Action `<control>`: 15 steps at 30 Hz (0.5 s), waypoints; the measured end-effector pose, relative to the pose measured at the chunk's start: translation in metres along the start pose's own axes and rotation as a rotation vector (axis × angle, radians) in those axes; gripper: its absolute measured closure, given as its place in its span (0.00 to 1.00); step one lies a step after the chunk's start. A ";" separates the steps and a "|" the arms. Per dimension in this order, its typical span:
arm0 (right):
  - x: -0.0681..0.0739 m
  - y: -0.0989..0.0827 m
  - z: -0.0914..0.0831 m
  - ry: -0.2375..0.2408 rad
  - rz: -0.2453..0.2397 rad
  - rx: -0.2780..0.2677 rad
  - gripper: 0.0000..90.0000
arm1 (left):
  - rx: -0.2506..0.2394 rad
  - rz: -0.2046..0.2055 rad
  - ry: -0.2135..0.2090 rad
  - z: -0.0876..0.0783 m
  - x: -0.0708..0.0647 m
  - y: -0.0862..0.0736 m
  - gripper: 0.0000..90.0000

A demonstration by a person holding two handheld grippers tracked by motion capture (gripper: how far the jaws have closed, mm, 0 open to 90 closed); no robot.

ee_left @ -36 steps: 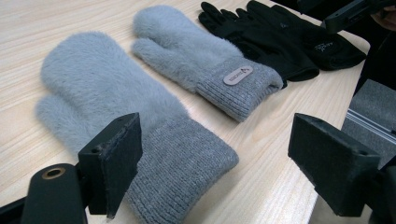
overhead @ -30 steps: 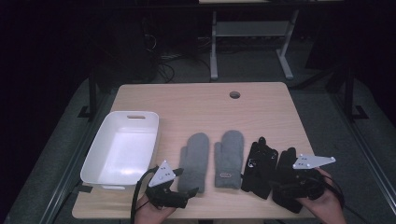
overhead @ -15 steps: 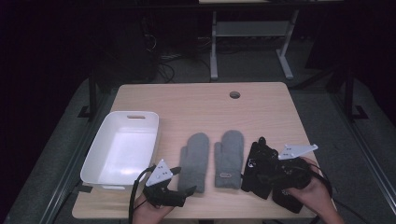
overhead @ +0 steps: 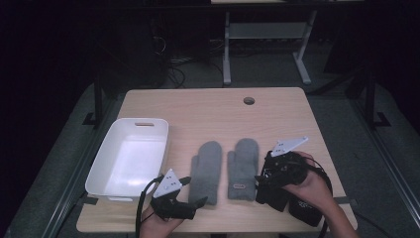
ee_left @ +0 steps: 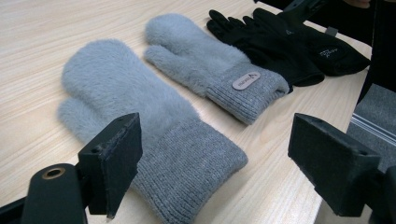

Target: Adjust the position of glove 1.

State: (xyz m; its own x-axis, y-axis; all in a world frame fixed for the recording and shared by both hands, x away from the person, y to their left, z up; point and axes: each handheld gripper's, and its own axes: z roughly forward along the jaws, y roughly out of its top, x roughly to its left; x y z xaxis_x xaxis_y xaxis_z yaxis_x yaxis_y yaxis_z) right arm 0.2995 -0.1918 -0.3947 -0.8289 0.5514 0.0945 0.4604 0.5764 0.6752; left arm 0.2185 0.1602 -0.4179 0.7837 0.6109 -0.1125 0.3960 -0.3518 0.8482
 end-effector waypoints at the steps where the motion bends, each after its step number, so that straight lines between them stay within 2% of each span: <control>1: -0.001 0.002 0.002 0.004 -0.004 0.000 0.24 | 0.000 0.001 0.001 0.000 0.000 0.000 0.20; 15: -0.004 0.025 0.026 0.020 -0.027 0.053 0.24 | 0.000 -0.004 -0.002 0.000 0.000 0.000 0.20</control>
State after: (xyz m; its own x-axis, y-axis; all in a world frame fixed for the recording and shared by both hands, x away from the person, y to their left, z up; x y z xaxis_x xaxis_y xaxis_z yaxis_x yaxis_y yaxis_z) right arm 0.3230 -0.1638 -0.3971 -0.8470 0.5235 0.0921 0.4539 0.6222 0.6378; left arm 0.2185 0.1602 -0.4180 0.7830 0.6111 -0.1165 0.3989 -0.3496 0.8477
